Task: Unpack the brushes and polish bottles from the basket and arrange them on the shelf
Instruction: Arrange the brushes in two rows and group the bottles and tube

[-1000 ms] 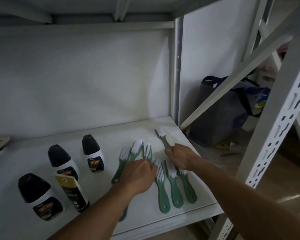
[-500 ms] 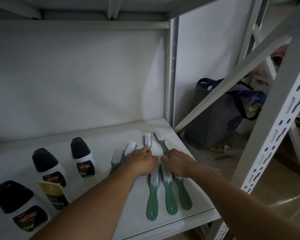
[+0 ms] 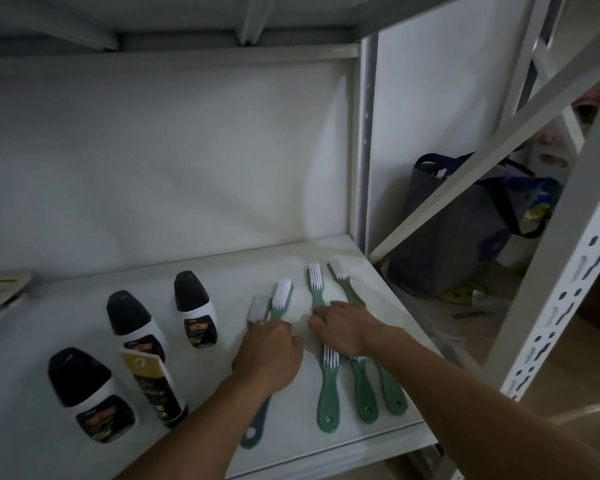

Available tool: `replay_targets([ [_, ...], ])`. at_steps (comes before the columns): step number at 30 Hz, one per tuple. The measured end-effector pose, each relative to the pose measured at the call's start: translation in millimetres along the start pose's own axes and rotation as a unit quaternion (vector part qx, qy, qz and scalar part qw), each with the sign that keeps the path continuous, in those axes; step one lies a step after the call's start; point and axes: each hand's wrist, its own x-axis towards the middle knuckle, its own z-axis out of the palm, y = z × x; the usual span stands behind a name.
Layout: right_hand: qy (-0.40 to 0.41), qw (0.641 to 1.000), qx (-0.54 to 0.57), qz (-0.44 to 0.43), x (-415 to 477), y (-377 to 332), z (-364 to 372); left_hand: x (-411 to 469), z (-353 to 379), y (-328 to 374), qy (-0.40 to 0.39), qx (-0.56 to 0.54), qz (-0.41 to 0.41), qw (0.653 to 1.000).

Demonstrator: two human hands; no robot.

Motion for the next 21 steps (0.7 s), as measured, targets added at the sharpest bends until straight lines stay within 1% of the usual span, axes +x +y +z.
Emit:
replay_targets([
  [2, 0.006, 1.0, 0.0, 0.002, 2, -2, 0, 9, -3, 8, -0.047, -0.057, 0.001, 0.997],
  [4, -0.002, 1.0, 0.019, 0.014, 3, -1, -4, 15, -6, 18, -0.101, -0.128, 0.002, 0.987],
  [5, 0.004, 0.999, 0.034, 0.024, 3, -1, -5, 17, -6, 21, -0.103, -0.151, 0.001, 0.983],
  [6, 0.016, 0.999, 0.027, 0.027, 2, -1, -5, 17, -5, 21, -0.073, -0.162, 0.001, 0.984],
  [7, 0.03, 0.999, 0.013, 0.022, 1, -1, -5, 16, -6, 18, -0.014, -0.15, -0.002, 0.989],
  [8, 0.045, 0.999, 0.004, 0.009, 0, 0, -4, 11, -7, 14, 0.052, -0.109, -0.008, 0.993],
  [9, 0.06, 0.998, 0.005, -0.006, -1, 0, -3, 4, -9, 8, 0.101, -0.058, -0.025, 0.993],
  [10, 0.063, 0.998, 0.012, -0.023, -3, -4, -3, -3, -9, 2, 0.116, -0.018, -0.049, 0.992],
  [11, 0.052, 0.998, 0.018, -0.037, -4, -10, -3, -11, -9, -5, 0.106, -0.002, -0.072, 0.992],
  [12, 0.039, 0.998, 0.011, -0.057, -5, -17, -1, -18, -8, -9, 0.084, -0.013, -0.093, 0.992],
  [14, 0.006, 0.994, -0.052, -0.092, -2, -29, 5, -23, -5, -16, 0.063, -0.031, -0.105, 0.992],
  [16, -0.032, 0.992, -0.098, -0.079, 1, -34, 10, -16, -4, -19, 0.029, -0.003, -0.071, 0.997],
  [19, -0.044, 0.991, -0.111, -0.053, 8, -33, 7, 0, -8, -15, -0.025, 0.0, -0.025, 0.999],
  [21, -0.055, 0.991, -0.111, -0.054, 11, -44, 2, 2, -18, -22, -0.041, -0.003, -0.033, 0.999],
])
